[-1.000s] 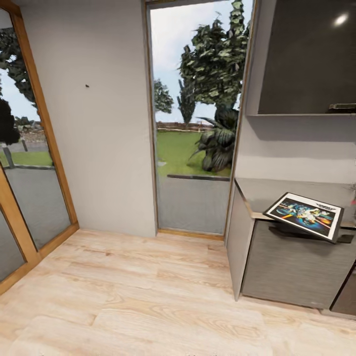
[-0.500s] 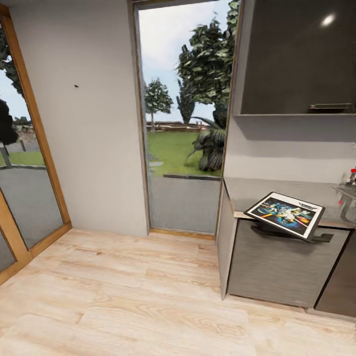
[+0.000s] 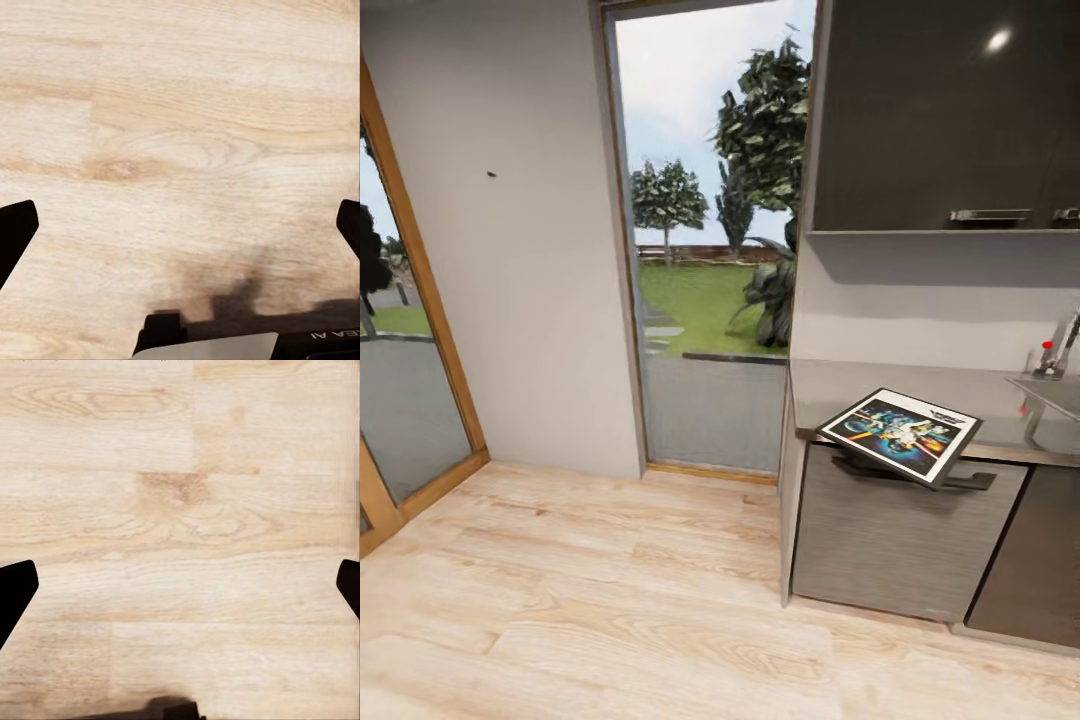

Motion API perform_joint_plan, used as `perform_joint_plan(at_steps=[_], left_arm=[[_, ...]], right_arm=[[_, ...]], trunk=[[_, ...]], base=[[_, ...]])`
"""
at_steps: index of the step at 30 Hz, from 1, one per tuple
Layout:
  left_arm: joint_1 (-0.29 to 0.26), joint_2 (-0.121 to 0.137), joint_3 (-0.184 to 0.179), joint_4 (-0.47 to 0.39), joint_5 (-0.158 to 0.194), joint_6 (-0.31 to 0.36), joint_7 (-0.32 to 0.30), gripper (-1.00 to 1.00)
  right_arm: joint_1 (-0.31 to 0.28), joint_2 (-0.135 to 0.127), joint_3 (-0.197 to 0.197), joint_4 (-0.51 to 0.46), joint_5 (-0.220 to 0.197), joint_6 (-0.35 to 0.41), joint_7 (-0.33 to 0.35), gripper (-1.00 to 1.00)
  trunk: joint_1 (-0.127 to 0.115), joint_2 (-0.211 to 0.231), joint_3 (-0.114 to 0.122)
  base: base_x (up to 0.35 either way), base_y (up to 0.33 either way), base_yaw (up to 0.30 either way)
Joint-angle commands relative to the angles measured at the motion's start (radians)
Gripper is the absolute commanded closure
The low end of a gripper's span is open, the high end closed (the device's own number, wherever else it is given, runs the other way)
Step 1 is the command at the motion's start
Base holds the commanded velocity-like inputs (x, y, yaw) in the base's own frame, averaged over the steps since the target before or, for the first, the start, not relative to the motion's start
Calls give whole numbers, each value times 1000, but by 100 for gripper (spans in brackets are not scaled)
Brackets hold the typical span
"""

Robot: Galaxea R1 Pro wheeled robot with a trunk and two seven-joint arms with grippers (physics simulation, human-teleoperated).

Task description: Pick up the poster from the kitchen countertop and hang it on one of the wall nails in the kitchen.

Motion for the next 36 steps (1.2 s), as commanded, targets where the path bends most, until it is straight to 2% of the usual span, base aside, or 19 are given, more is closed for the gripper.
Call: perform_joint_plan(at_steps=[1, 36], left_arm=[[0, 0, 1, -2, -8, -1, 1, -100], [0, 0, 1, -2, -8, -1, 2, -100]], right_arm=[[0, 0, -1, 1, -1, -4, 0, -100], [0, 1, -2, 1, -1, -3, 0, -100]], trunk=[[0, 0, -1], [0, 0, -1]], base=[[0, -305, 0], [0, -306, 0]])
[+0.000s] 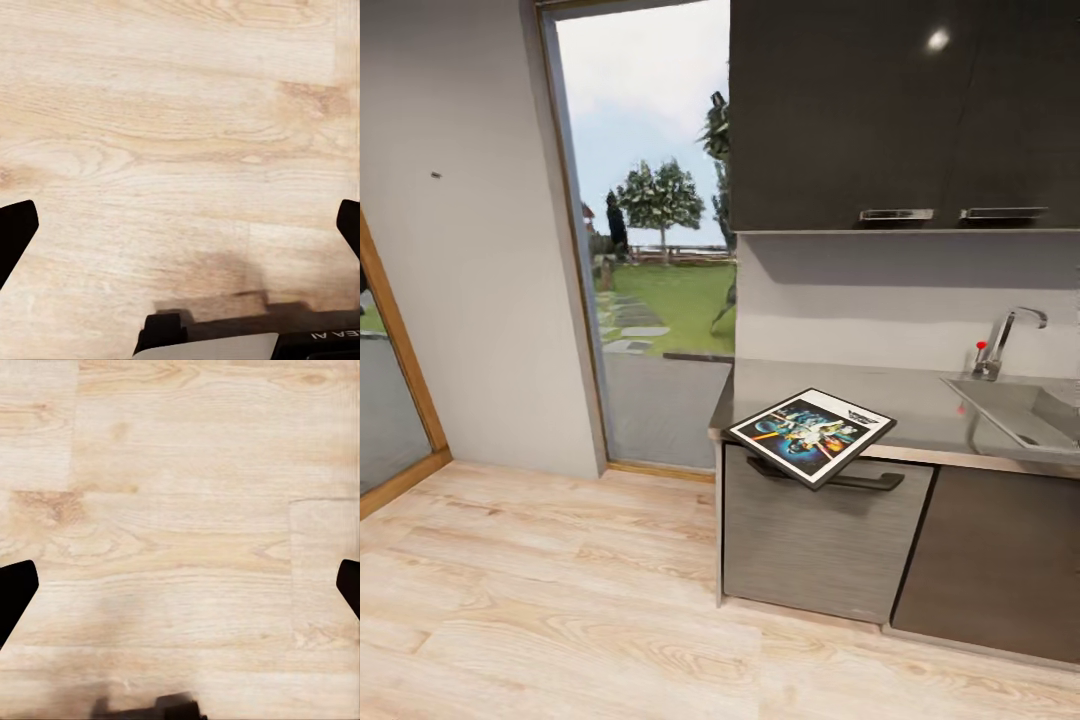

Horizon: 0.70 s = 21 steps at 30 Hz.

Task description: Pick up the poster from the kitchen countertop and hang it on one of the wall nails in the kitchen.

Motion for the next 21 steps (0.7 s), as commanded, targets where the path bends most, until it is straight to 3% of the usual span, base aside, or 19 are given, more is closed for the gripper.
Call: perform_joint_plan(at_steps=[1, 4, 9, 21], left_arm=[[3, -4, 7, 0, -10, -7, 2, -100], [3, -5, 10, 1, -10, -15, 2, -100], [3, -5, 10, 1, -10, -15, 2, -100], [3, -5, 10, 1, -10, -15, 2, -100]], right_arm=[[-6, -6, -7, 7, -7, -9, 5, -100], [-6, -23, -25, 24, -24, -26, 22, -100], [-6, -24, -50, 52, -27, -54, 23, -100], [-6, -24, -50, 62, -27, -96, 23, -100]], trunk=[[0, 0, -1], [0, 0, -1], [0, 0, -1], [0, 0, -1]], base=[[0, 0, 0], [0, 0, 0], [0, 0, 0], [0, 0, 0]])
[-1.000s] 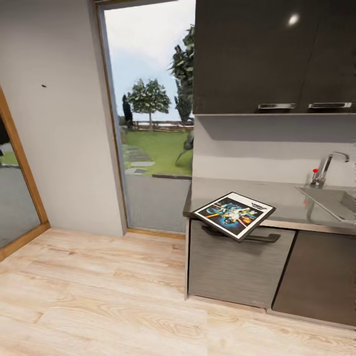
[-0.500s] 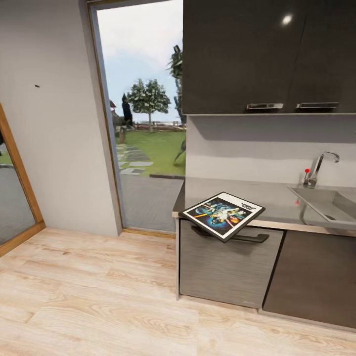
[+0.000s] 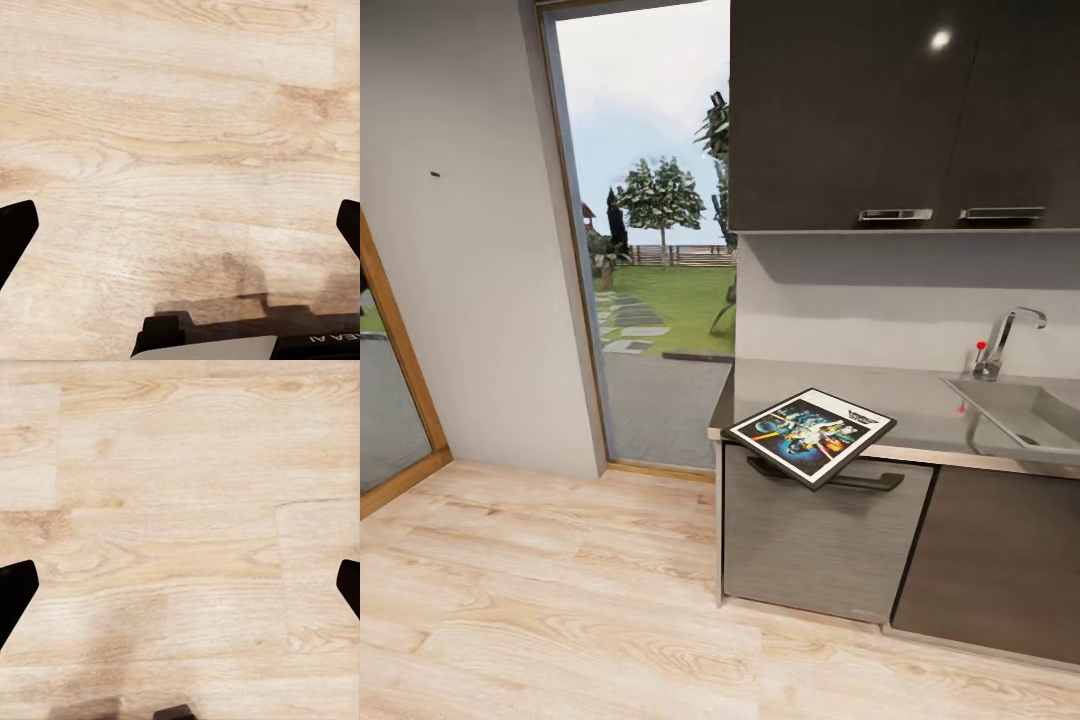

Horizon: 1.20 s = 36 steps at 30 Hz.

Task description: Pick up the poster from the kitchen countertop and hang it on one of the wall nails in the kitchen.

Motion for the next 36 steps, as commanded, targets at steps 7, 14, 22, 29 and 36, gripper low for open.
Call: perform_joint_plan(at_steps=[7, 14, 22, 29, 36], left_arm=[[0, 7, -6, -2, -6, -8, 1, -100], [0, 9, -8, -2, -6, -10, 1, -100], [0, 9, -8, -2, -5, -11, 1, -100], [0, 9, -8, -2, -5, -11, 1, -100], [0, 9, -8, -2, -6, -11, 1, -100]], right_arm=[[10, -1, 6, 11, -8, -25, -14, -100], [13, -1, 9, 14, -8, -32, -30, -100], [13, -1, 10, 15, -8, -32, -31, -100], [13, -1, 11, 19, -8, -32, -32, -100], [13, 0, 11, 22, -7, -32, -32, -100]], trunk=[[0, 0, -1], [0, 0, -1], [0, 0, -1], [0, 0, -1], [0, 0, -1]], base=[[27, -61, 0], [69, -152, 0], [41, -77, -104], [107, -232, -113], [122, -275, -9]])
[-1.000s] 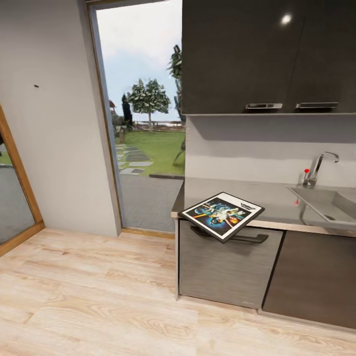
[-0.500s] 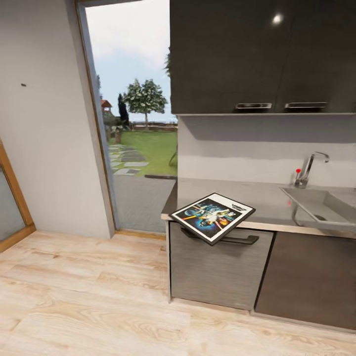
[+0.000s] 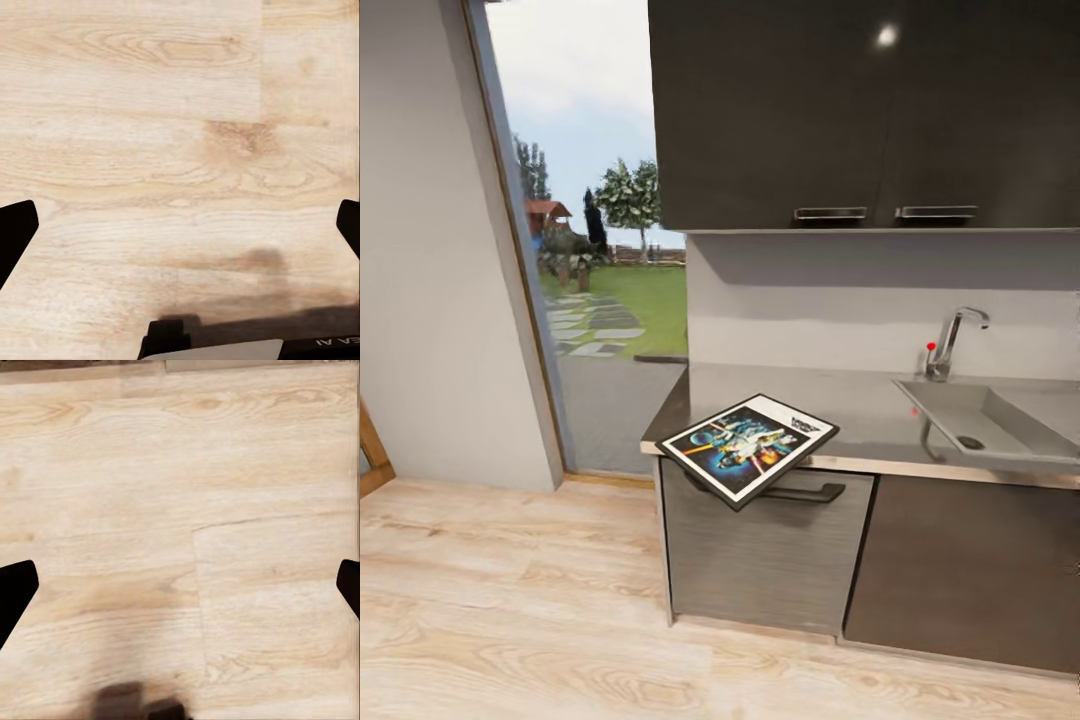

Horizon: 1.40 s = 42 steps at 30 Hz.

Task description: Pick up the poster from the kitchen countertop and hang it on one of the wall nails in the kitchen.

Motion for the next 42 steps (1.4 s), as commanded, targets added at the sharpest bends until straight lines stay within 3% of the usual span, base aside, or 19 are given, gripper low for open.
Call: perform_joint_plan(at_steps=[1, 11, 25, 42], left_arm=[[0, 0, 1, -2, -8, -1, 1, -100], [0, 0, 1, -2, -8, -1, 1, -100], [0, 0, 1, -2, -9, -2, 1, -100], [0, 0, 0, -1, -9, -2, 1, -100]], right_arm=[[-1, 0, 2, 1, -4, -3, -1, -100], [-1, 6, 3, 2, -2, -3, -1, -100], [-1, 13, 3, 3, -2, -3, -3, -100], [-1, 16, 3, 3, -2, -5, -6, -100]], trunk=[[0, 0, -1], [0, 0, -1], [0, 0, -1], [0, 0, -1]], base=[[132, -278, -2], [140, -286, 0], [-20, -300, 8], [-43, -120, 134]])
